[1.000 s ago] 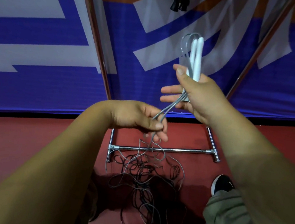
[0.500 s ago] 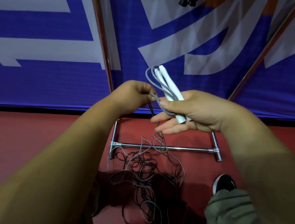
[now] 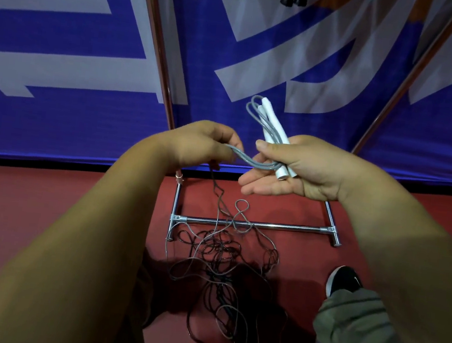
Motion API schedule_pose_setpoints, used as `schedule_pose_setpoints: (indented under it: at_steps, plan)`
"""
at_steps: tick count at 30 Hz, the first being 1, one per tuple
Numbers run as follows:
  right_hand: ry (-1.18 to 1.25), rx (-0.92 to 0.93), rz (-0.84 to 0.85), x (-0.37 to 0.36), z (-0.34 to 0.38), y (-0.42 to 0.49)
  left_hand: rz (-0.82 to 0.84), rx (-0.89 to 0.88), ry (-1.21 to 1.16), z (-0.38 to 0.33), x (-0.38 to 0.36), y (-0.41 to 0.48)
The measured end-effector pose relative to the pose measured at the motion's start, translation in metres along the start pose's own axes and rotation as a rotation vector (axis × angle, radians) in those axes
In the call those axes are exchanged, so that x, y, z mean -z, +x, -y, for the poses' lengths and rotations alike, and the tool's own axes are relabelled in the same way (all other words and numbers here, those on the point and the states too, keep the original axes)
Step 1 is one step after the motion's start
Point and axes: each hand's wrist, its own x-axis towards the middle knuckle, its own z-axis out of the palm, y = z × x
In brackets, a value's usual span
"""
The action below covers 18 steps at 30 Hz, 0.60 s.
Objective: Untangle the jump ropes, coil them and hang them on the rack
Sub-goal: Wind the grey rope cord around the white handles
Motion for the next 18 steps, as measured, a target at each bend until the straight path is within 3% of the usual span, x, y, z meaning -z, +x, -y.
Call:
schedule_pose_setpoints:
  at_steps: [4,8,16,18]
  plan:
    - [0.047,-0.001,-0.052,0.001,-0.001,0.004,0.174,-0.005,-0.105,-0.008,0.004,-0.011]
    - [0.006,0.011,-0.025,0.000,-0.001,0.003,0.111,-0.019,-0.028,-0.007,0.004,-0.012]
    - [-0.223,-0.098,0.378,0.000,-0.003,-0.005,-0.121,-0.084,0.136,0.001,-0.001,0.001]
    - [-0.278,-0.139,0.487,-0.002,-0.006,-0.003,-0.091,-0.153,0.171,0.003,0.002,0.002]
